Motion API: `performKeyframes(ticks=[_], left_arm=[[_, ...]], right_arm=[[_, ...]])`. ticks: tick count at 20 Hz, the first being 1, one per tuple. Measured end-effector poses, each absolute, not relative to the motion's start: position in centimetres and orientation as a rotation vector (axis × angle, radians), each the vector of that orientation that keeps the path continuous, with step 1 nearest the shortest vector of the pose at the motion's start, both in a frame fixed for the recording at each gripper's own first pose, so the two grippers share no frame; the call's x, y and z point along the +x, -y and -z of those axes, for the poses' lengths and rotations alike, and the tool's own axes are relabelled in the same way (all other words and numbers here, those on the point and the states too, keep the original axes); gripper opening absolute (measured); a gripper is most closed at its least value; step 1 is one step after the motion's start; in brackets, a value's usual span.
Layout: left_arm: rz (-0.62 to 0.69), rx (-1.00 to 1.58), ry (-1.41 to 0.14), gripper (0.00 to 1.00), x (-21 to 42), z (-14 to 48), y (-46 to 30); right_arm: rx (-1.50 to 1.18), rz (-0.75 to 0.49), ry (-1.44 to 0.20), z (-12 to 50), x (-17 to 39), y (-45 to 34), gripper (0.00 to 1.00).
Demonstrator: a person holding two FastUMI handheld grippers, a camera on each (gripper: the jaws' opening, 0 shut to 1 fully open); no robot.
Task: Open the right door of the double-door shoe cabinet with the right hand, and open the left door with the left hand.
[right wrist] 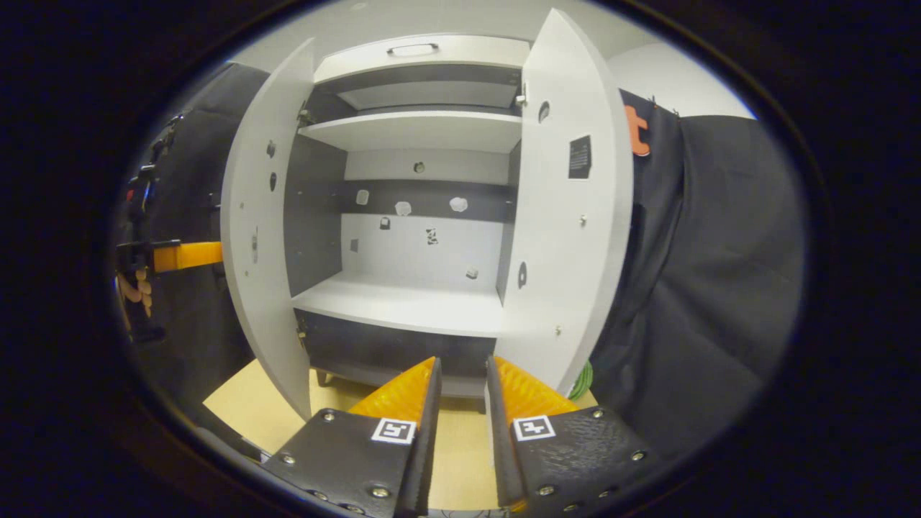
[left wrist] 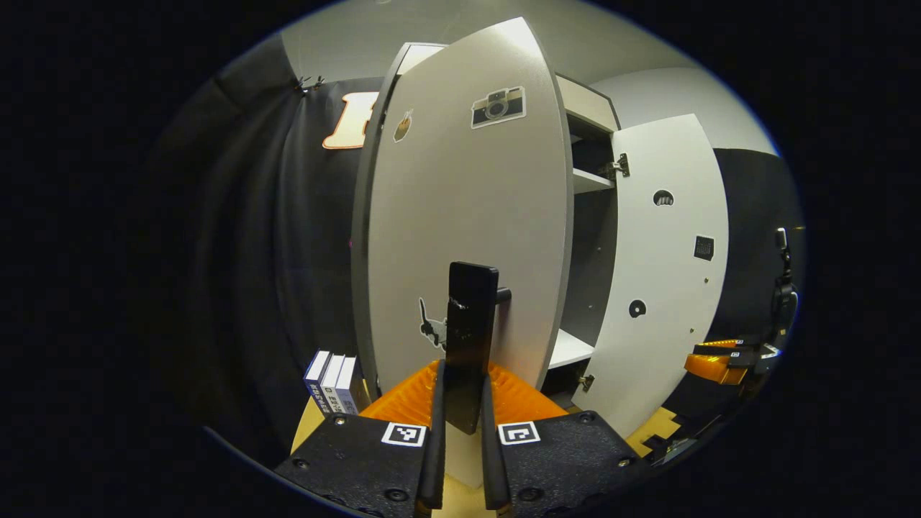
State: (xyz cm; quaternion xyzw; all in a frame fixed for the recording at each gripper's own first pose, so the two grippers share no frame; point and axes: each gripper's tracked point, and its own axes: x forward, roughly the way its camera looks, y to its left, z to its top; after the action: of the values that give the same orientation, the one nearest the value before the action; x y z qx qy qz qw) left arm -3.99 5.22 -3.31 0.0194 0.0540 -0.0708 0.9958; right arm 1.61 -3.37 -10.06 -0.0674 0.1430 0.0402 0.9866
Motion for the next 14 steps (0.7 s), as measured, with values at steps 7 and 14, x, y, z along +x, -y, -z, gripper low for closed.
performKeyframes(ticks=[7,14], left_arm=[[0.080,0.052,-0.104,0.19,-5.0,3.2,-7.5],[-0.043,0.096,-0.087,0.09,-6.1,2.9,-12.1]], right_arm=[[-0.151,-0.151,-0.311,11.2,2.5,0.9,0.31],[-0.153,-0.198,-0.325,12.0,2.6,-0.6,0.31]])
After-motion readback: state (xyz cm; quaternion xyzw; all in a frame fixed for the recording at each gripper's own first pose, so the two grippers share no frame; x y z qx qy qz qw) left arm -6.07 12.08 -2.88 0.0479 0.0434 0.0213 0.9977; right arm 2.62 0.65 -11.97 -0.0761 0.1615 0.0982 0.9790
